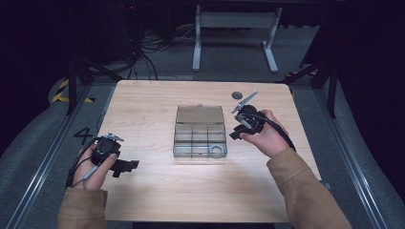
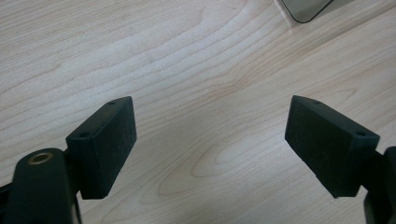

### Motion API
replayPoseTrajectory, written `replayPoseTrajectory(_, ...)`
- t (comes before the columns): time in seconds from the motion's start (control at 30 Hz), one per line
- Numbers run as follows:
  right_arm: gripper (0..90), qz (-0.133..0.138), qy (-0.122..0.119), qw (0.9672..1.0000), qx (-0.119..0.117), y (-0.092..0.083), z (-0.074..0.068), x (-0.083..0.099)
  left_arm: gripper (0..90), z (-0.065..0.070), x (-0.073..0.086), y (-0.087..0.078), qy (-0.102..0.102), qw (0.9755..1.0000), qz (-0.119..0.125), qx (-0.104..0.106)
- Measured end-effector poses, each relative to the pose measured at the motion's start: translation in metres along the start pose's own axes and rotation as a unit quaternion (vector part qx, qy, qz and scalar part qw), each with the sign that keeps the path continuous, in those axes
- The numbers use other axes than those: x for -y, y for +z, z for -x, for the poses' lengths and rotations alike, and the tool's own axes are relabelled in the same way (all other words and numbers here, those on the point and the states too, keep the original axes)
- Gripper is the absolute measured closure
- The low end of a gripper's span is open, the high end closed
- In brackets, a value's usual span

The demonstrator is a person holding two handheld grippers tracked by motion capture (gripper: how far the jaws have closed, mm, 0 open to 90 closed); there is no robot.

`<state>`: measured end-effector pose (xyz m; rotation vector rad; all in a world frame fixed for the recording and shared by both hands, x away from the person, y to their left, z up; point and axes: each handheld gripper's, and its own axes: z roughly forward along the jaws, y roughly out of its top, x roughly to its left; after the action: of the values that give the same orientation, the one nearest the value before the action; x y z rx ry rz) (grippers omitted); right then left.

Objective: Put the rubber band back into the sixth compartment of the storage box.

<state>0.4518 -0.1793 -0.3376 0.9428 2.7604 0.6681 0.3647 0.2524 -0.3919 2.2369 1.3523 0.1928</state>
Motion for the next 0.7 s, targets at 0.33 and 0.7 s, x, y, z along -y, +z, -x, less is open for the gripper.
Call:
replayPoseTrajectory(0.33,61.7,0.017,0.017,0.9997,0.010,-0.017,0.007,0.024,17.2,0.000,0.000,0.001,-0.003,1.0000,-0.001,0.001)
replayPoseTrajectory(0.7,58.1,0.027,0.036,0.9985,0.031,-0.041,0.018,0.056,17.2,-0.001,0.001,0.000,-0.004,1.0000,0.002,-0.002)
